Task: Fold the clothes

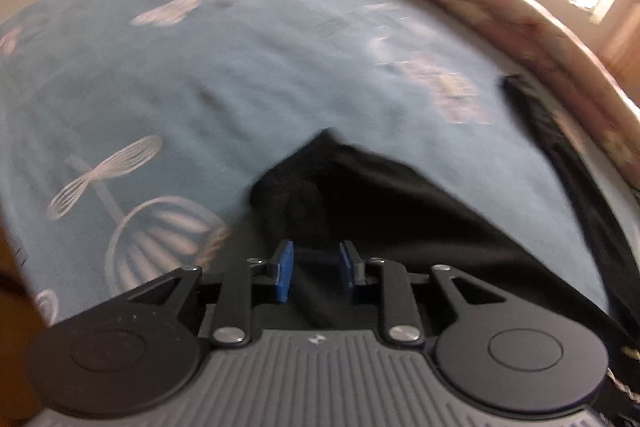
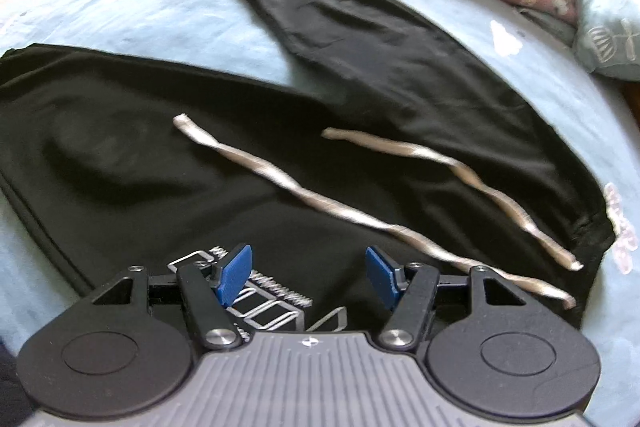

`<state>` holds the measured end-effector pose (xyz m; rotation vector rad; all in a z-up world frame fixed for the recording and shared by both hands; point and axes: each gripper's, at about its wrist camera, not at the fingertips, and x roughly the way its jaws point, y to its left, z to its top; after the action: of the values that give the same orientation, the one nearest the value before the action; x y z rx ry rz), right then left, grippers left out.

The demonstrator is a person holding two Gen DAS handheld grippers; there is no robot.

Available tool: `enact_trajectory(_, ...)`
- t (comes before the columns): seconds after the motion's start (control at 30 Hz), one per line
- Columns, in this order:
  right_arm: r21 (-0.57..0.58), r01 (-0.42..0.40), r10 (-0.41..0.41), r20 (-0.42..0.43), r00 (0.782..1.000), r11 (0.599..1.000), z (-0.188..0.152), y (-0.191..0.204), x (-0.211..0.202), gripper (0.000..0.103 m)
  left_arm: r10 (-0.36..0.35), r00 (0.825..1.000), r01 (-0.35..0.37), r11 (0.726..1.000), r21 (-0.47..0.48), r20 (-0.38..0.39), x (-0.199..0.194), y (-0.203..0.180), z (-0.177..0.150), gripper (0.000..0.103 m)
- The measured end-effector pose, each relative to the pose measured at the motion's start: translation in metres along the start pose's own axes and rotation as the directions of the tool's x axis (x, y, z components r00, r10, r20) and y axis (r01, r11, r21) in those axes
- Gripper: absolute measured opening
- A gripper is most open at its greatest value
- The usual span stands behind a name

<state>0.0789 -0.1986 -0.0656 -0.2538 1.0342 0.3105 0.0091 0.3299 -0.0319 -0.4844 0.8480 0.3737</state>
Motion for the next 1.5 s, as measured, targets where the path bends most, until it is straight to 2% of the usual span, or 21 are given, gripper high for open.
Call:
enact_trajectory(0.07,0.028,-0.032,0.033,-0.017,0.999,0.999,-0.002,0.007,0.01,0.068,-0.07,0.998,0.069,0.995,0.065,0.004,-0.004,-0.023,-0.001,0.028)
enact_trajectory(0.1,0.042,-0.044,0.045,-0.027,0.999,0.998,-0.004,0.01,0.016,0.068,-0.119,0.993,0.119,0.988,0.098,-0.002,-0.004,-0.037,-0.003,0.036)
enact_trajectory(0.17,0.066,-0.051,0.054,-0.048,0.997,0.997,-0.008,0.017,0.025,0.073,-0.224,0.973,0.229,0.961,0.155,-0.049,0.002,-0.067,-0.01,0.038)
enact_trajectory(0.3,0.104,0.015,-0.009,-0.057,0.998,0.994,-0.015,0.027,0.031,0.086,-0.421,0.887,0.46,0.845,0.274,-0.189,0.022,-0.137,-0.035,0.039)
enact_trajectory(0.33,0.132,0.031,-0.022,-0.067,0.997,0.991,-0.016,0.026,0.032,0.093,-0.453,0.862,0.504,0.814,0.289,-0.229,0.028,-0.153,-0.042,0.039)
enact_trajectory(0.4,0.202,0.049,-0.031,-0.09,0.995,0.978,-0.018,0.02,0.036,0.1,-0.49,0.818,0.571,0.755,0.324,-0.301,0.039,-0.182,-0.059,0.039)
enact_trajectory(0.47,0.226,0.046,-0.027,-0.087,0.996,0.973,-0.019,0.02,0.037,0.103,-0.504,0.791,0.61,0.702,0.369,-0.348,0.05,-0.203,-0.076,0.039)
enact_trajectory(0.57,0.222,0.077,-0.058,-0.093,0.994,0.972,-0.019,0.027,0.038,0.103,-0.448,0.814,0.579,0.682,0.447,-0.369,0.07,-0.217,-0.093,0.04)
enact_trajectory(0.6,0.233,0.082,-0.061,-0.094,0.994,0.969,-0.019,0.027,0.038,0.103,-0.406,0.843,0.536,0.694,0.481,-0.353,0.075,-0.217,-0.095,0.038)
enact_trajectory(0.67,0.252,0.082,-0.061,-0.089,0.994,0.964,-0.021,0.026,0.038,0.103,-0.382,0.872,0.489,0.698,0.524,-0.306,0.077,-0.208,-0.091,0.037)
enact_trajectory(0.77,0.269,0.081,-0.064,-0.072,0.995,0.96,-0.026,0.026,0.036,0.103,-0.286,0.935,0.356,0.748,0.561,-0.211,0.077,-0.19,-0.076,0.037)
enact_trajectory(0.8,0.278,0.08,-0.065,-0.064,0.996,0.957,-0.028,0.026,0.035,0.103,-0.272,0.941,0.34,0.76,0.554,-0.203,0.078,-0.184,-0.069,0.037)
enact_trajectory(0.9,0.304,0.078,-0.072,-0.029,0.997,0.95,-0.034,0.025,0.034,0.103,-0.287,0.933,0.359,0.792,0.493,-0.219,0.074,-0.174,-0.054,0.042)
enact_trajectory(0.93,0.308,0.078,-0.076,-0.018,0.997,0.948,-0.036,0.025,0.033,0.103,-0.301,0.929,0.37,0.787,0.494,-0.216,0.072,-0.178,-0.054,0.044)
enact_trajectory(1.0,0.314,0.082,-0.085,-0.003,0.996,0.946,-0.038,0.026,0.033,0.103,-0.353,0.906,0.424,0.745,0.515,-0.234,0.063,-0.194,-0.059,0.045)
enact_trajectory(1.1,0.32,0.091,-0.094,-0.006,0.996,0.943,-0.037,0.026,0.034,0.103,-0.46,0.831,0.554,0.632,0.542,-0.313,0.053,-0.226,-0.08,0.05)
enact_trajectory(1.17,0.324,0.095,-0.095,-0.015,0.995,0.941,-0.034,0.025,0.035,0.103,-0.466,0.801,0.597,0.582,0.552,-0.375,0.053,-0.239,-0.096,0.051)
enact_trajectory(1.2,0.324,0.096,-0.094,-0.021,0.995,0.941,-0.033,0.025,0.035,0.103,-0.456,0.798,0.602,0.575,0.554,-0.394,0.054,-0.242,-0.103,0.051)
enact_trajectory(1.27,0.323,0.097,-0.093,-0.027,0.995,0.941,-0.032,0.025,0.035,0.103,-0.424,0.805,0.593,0.586,0.552,-0.415,0.058,-0.24,-0.112,0.051)
enact_trajectory(1.4,0.322,0.097,-0.094,-0.024,0.995,0.942,-0.032,0.025,0.035,0.103,-0.414,0.809,0.587,0.601,0.543,-0.416,0.048,-0.206,-0.119,0.054)
enact_trajectory(1.5,0.322,0.096,-0.093,-0.023,0.995,0.942,-0.033,0.025,0.035,0.103,-0.392,0.83,0.557,0.617,0.556,-0.397,0.037,-0.182,-0.119,0.055)
